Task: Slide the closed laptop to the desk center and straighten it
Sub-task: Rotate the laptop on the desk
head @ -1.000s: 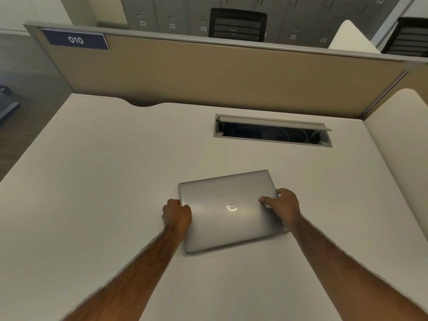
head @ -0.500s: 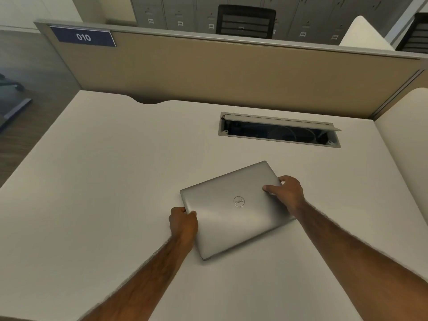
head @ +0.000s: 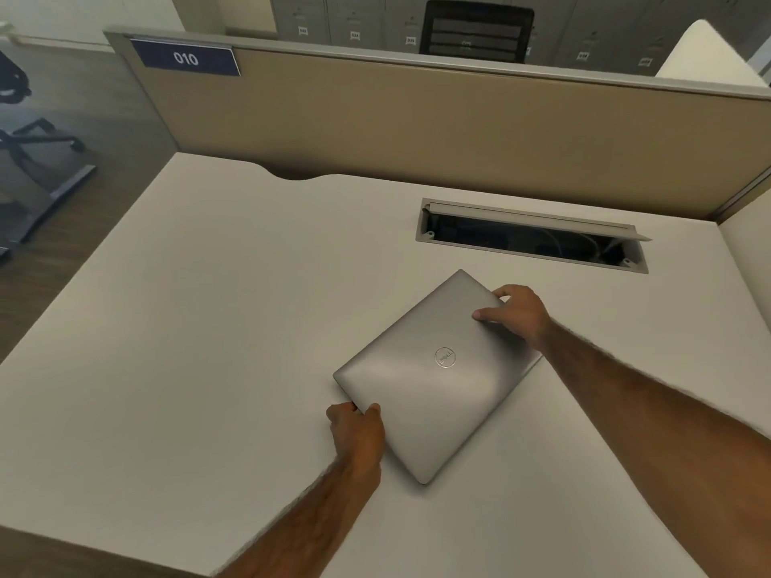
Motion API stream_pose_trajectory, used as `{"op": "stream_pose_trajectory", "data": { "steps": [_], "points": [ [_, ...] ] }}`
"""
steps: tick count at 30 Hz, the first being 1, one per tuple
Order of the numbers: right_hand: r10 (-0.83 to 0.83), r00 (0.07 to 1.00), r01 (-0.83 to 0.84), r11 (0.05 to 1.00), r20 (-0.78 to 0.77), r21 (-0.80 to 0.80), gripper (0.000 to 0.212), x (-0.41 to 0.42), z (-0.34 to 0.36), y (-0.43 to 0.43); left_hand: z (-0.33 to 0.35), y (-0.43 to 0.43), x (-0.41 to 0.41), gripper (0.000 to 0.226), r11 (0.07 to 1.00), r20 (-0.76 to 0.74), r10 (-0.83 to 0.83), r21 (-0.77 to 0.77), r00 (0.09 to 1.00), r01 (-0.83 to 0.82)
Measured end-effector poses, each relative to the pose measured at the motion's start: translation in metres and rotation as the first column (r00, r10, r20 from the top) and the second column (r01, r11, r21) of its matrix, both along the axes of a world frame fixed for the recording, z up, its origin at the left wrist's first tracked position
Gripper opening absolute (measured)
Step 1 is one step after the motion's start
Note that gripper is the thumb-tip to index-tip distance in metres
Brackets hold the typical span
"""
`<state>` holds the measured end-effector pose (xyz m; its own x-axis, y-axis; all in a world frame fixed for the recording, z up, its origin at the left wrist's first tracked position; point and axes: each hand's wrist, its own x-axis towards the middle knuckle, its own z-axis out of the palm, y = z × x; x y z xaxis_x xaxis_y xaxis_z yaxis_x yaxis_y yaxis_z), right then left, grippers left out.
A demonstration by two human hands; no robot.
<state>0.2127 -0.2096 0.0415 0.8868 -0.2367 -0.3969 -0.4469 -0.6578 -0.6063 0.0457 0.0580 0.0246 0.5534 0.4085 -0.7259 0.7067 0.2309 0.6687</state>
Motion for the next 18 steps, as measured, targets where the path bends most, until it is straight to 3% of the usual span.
{"op": "stream_pose_trajectory", "data": {
  "steps": [18],
  "points": [
    [0.222, 0.974, -0.223, 0.974, -0.048, -0.032, 0.069, 0.042, -0.003, 0.013, 0.011, -0.033, -0.021, 0.025, 0.992, -0.008, 0.116, -0.054, 0.993, -0.116]
  ]
}}
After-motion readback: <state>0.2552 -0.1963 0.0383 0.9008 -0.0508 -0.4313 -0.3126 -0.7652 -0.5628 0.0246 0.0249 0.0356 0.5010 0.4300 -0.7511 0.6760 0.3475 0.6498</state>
